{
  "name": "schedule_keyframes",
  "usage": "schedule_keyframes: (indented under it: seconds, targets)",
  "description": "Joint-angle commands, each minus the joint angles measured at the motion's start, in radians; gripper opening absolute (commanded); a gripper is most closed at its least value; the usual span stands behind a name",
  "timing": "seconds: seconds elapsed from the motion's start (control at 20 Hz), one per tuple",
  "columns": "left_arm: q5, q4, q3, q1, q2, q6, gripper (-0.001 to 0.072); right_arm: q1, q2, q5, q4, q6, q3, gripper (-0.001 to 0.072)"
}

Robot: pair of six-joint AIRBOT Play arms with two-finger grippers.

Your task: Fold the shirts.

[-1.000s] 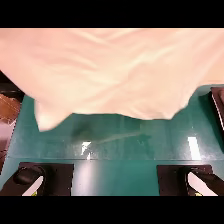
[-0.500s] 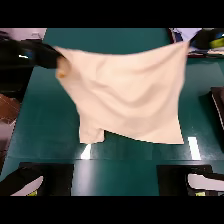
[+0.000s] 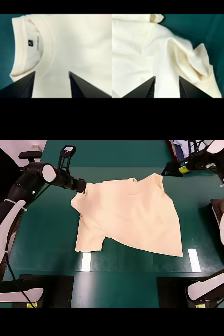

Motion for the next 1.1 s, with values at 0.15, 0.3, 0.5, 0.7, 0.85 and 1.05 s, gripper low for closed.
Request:
schedule_keyframes:
  seconds: [0.15,0.3,0.5,0.7,0.85,1.05]
  targets:
    - [-0.320,-0.055,0.062,0.184,0.029,0.002,0.0498,-0.151,0.138,0.154,0.197,-0.075,-0.177,0.0321]
    - [-0.354,-0.241,-0.082,0.281,0.072,0.119,0.0498,-0.214,0.274,0.145,0.271,-0.114,-0.413,0.0321]
    - [-0.280,-0.407,-0.332,0.315,0.074,0.235,0.0498,-0.222,0.422,0.064,0.280,-0.140,-0.640,0.0321]
    - [-0.116,-0.514,-0.497,0.314,0.067,0.336,0.0498,-0.186,0.504,0.013,0.280,-0.140,-0.747,0.0321]
    - [-0.060,-0.553,-0.517,0.289,0.054,0.401,0.0497,-0.165,0.523,0.019,0.277,-0.140,-0.769,0.0321]
    - [0.025,-0.553,-0.517,0.224,0.038,0.399,0.0497,-0.131,0.523,0.026,0.278,-0.140,-0.769,0.0321]
